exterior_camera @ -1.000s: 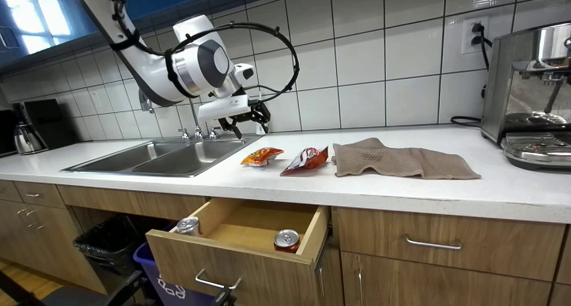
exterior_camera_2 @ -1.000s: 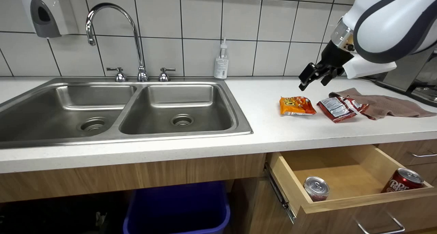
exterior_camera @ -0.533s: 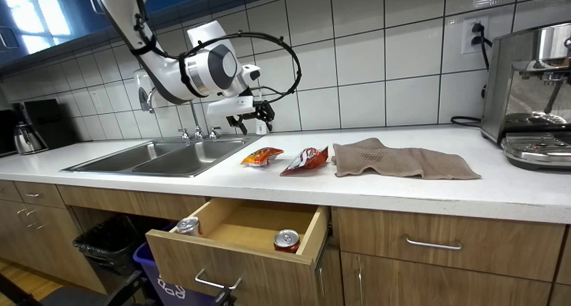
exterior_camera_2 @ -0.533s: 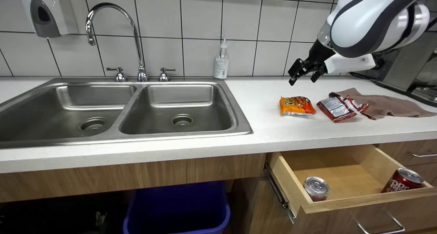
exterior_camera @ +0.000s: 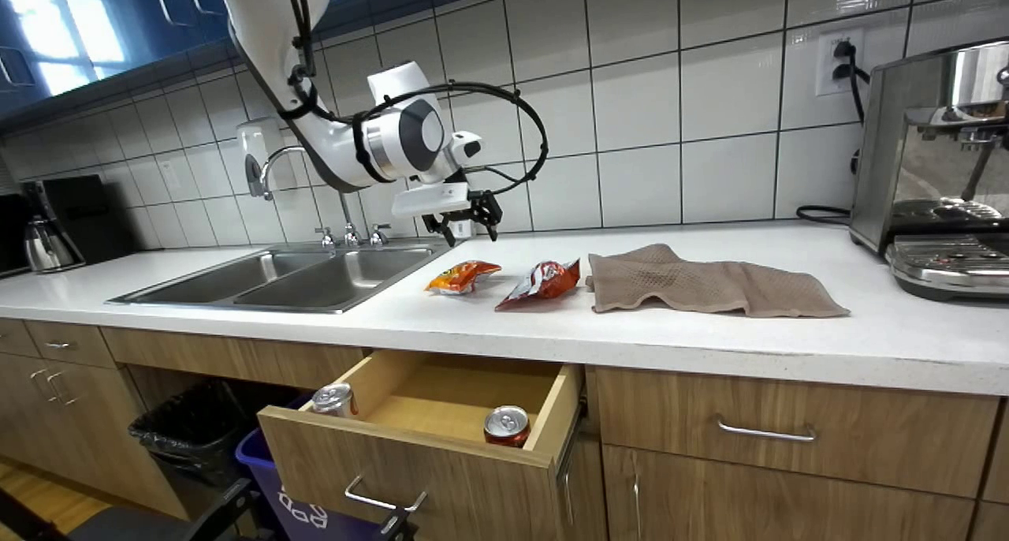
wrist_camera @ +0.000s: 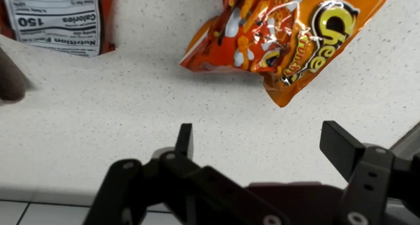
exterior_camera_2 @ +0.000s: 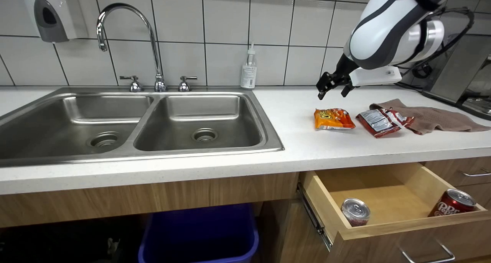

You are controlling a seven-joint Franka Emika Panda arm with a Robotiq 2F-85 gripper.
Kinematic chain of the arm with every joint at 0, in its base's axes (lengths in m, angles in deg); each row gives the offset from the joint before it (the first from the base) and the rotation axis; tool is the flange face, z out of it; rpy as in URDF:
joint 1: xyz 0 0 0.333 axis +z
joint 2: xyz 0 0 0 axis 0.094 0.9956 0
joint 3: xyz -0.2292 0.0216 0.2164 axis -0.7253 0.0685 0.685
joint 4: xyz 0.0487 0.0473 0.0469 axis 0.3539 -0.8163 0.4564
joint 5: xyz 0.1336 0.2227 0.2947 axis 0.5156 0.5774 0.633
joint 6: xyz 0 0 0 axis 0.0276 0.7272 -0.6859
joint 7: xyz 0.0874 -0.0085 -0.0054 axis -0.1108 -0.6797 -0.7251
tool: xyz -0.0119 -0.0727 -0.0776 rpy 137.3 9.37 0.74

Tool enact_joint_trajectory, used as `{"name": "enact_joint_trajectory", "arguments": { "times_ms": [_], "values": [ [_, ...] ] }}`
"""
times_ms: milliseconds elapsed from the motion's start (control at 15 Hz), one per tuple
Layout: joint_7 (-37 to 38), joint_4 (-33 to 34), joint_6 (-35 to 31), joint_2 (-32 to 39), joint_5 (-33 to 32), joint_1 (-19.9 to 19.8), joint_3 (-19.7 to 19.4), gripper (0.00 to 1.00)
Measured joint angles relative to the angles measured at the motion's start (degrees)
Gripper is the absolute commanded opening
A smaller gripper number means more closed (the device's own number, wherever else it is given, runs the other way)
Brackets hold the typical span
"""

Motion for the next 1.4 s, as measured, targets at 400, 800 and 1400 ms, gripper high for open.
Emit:
{"name": "enact_joint_trajectory", "arguments": {
  "times_ms": [400, 800, 1400],
  "values": [
    [-0.42, 7.7, 3.1, 6.42, 0.04, -0.8, 1.11, 1.0],
    [-1.66, 13.27, 7.12, 11.07, 0.24, -1.41, 1.73, 1.0],
    [-3.44, 14.87, 8.82, 13.12, 0.24, -1.4, 1.94, 1.0]
  ]
}}
